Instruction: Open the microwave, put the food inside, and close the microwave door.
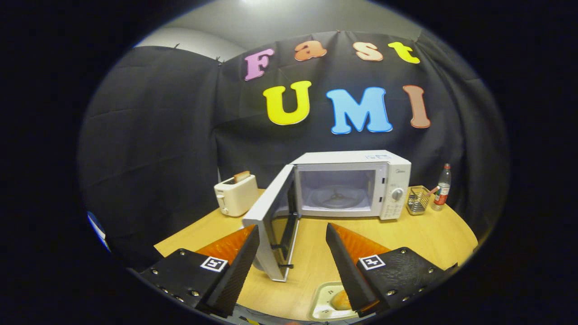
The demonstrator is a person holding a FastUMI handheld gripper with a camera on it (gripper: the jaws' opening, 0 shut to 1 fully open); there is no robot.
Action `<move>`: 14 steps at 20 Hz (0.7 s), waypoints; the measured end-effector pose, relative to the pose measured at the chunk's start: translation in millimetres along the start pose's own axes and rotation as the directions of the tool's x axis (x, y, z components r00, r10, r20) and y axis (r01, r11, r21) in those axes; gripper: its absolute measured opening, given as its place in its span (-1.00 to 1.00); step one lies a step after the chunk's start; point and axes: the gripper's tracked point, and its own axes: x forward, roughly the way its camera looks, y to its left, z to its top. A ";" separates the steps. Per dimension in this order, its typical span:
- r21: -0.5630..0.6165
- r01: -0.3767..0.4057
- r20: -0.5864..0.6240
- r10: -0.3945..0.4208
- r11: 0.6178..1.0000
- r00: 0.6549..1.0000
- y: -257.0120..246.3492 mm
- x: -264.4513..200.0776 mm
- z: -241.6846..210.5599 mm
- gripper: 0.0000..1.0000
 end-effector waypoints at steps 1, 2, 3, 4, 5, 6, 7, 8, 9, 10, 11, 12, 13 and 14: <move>0.008 0.029 -0.020 -0.029 1.000 0.999 -12.4 3.2 -5.6 0.81; 0.018 0.053 -0.037 -0.053 0.998 0.998 -24.9 5.4 -11.3 0.81; 0.028 0.074 -0.061 -0.072 0.997 0.996 -35.4 5.7 -19.0 0.81; 0.035 0.094 -0.091 -0.090 0.995 0.992 -45.5 7.2 -28.8 0.81; 0.042 0.106 -0.122 -0.100 0.994 0.987 -53.5 7.8 -40.4 0.81; 0.046 0.122 -0.151 -0.114 0.991 0.982 -61.4 8.2 -50.1 0.94; 0.046 0.138 -0.175 -0.128 0.989 0.976 -68.8 6.8 -62.2 0.96; 0.042 0.154 -0.201 -0.143 0.987 0.969 -76.0 6.5 -74.0 0.96; 0.039 0.168 -0.227 -0.155 0.985 0.961 -82.3 6.6 -85.1 0.96; 0.038 0.177 -0.257 -0.162 0.983 0.953 -87.1 6.9 -96.4 0.96; 0.037 0.178 -0.292 -0.160 0.983 0.943 -89.6 7.9 -109.2 0.96; 0.033 0.181 -0.330 -0.160 0.983 0.930 -91.8 8.2 -121.6 0.96; 0.027 0.185 -0.361 -0.163 0.982 0.918 -95.0 7.5 -131.6 0.97; 0.021 0.191 -0.389 -0.168 0.981 0.906 -98.0 6.3 -141.0 0.96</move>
